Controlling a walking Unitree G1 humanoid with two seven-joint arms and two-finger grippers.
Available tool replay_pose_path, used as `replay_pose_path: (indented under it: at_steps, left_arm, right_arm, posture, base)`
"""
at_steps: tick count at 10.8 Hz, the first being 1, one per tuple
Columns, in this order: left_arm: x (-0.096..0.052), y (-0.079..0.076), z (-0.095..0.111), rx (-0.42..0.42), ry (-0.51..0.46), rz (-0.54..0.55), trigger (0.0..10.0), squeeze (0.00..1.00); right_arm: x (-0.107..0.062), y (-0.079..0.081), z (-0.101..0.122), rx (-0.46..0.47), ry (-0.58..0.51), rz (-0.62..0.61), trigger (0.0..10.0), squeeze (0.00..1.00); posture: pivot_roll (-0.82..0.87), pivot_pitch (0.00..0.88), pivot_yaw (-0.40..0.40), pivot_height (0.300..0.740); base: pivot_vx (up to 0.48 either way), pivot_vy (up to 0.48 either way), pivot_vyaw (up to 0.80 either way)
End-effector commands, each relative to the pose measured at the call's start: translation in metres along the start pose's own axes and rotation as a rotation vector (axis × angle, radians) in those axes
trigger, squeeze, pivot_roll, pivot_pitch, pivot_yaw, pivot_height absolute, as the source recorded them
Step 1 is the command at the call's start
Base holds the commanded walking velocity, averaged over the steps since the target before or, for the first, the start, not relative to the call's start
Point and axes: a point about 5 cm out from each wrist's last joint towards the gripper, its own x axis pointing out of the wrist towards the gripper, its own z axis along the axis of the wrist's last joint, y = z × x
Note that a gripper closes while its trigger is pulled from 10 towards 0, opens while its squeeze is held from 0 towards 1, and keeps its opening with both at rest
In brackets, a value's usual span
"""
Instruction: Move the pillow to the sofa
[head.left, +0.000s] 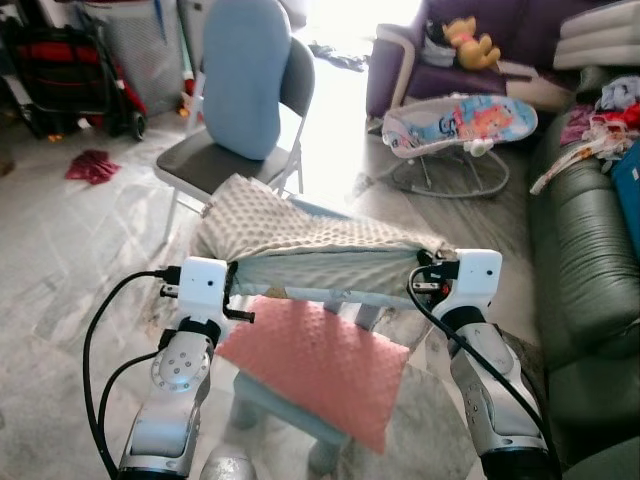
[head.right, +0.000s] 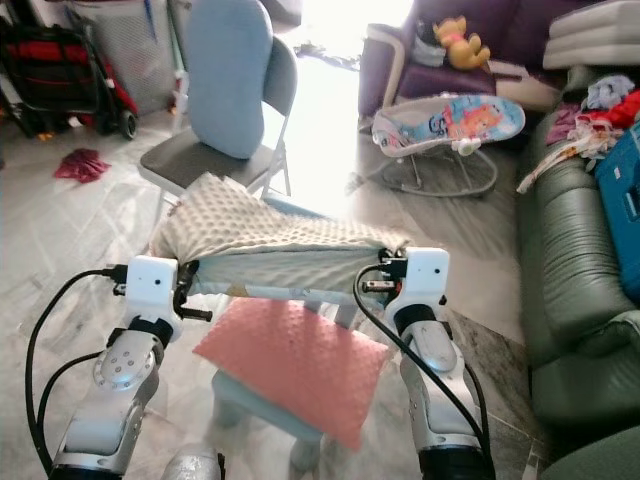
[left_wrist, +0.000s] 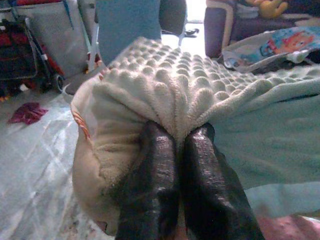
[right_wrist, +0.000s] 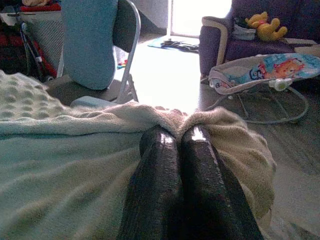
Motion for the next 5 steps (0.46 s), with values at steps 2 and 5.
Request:
replay_pose_path:
  at_steps: [2,5]
  left_arm:
    - [-0.0001,-0.0034,0.0015,-0.005,0.001,-0.025,10.0,0.0]
    - [0.0,-0.0032,0.0015,-0.004,0.004,-0.029,10.0,0.0]
  right_arm:
    - [-0.0008,-0.0095,0.0041,-0.003,-0.009,-0.038,10.0,0.0]
    - [-0.0007,-0.0107,0.0032,-0.003,-0.003,-0.047,10.0,0.0]
  posture:
    - [0.03,0.0,-0.073,0.74]
    - [0.03,0.0,-0.07,0.74]
  base:
    - [-0.321,0.0,0.0]
    - [-0.332,0.0,0.0]
